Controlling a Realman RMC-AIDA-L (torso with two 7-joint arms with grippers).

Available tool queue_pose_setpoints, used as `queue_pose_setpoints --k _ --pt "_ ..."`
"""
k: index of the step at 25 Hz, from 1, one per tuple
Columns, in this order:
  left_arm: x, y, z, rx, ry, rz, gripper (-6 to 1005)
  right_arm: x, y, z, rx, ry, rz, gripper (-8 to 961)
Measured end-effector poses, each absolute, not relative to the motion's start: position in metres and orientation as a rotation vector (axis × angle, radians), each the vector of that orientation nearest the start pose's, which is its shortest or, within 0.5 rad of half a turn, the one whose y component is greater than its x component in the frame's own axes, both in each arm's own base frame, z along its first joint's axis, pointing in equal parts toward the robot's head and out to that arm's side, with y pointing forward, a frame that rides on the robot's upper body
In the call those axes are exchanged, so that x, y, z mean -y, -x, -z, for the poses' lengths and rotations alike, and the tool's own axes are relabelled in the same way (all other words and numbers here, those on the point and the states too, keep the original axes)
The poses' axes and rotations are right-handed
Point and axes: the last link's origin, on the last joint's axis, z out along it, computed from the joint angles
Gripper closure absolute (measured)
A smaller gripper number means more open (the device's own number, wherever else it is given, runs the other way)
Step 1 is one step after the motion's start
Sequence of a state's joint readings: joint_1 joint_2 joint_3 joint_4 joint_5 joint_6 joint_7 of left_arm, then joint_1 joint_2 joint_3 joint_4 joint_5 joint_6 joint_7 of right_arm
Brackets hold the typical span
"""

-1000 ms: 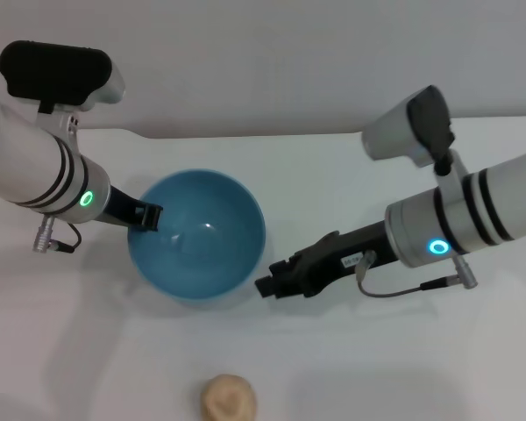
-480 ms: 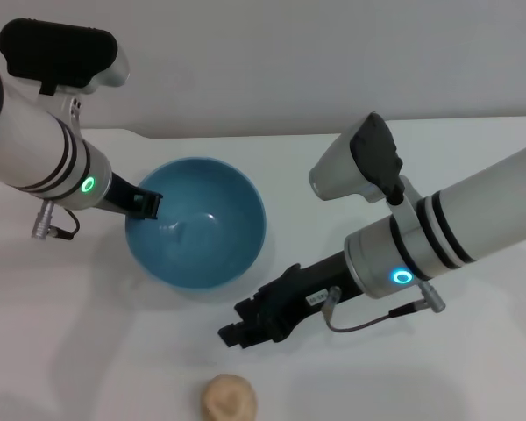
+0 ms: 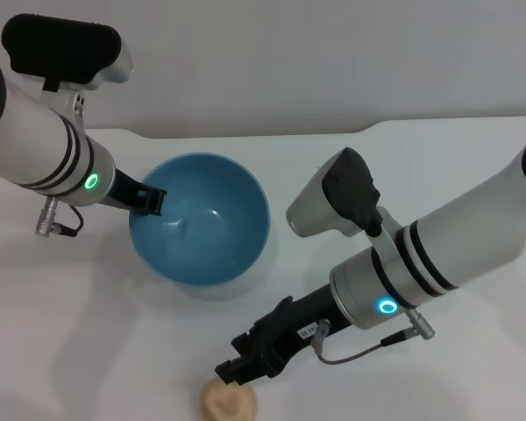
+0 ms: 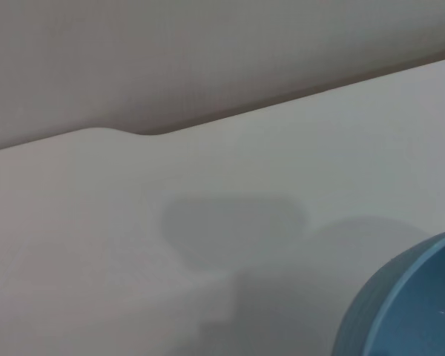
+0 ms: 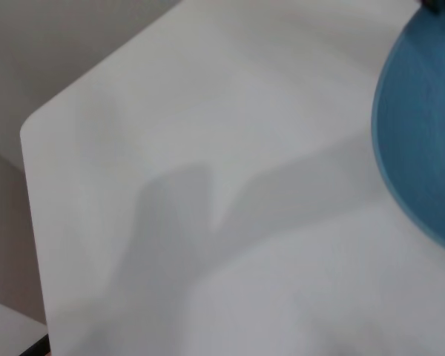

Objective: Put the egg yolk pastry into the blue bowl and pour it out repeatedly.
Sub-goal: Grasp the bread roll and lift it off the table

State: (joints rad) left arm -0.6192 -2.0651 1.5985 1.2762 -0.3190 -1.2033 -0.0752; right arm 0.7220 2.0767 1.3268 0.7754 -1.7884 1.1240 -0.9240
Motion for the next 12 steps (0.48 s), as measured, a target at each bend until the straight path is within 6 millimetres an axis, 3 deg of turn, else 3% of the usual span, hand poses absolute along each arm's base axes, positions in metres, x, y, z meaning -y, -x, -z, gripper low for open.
queue_pose_setpoints --k 12 --pt "-0.392 0.183 0.018 1.199 2.058 -0.293 999 -0.308 -0.176 0.142 -1.049 3.054 0.129 520"
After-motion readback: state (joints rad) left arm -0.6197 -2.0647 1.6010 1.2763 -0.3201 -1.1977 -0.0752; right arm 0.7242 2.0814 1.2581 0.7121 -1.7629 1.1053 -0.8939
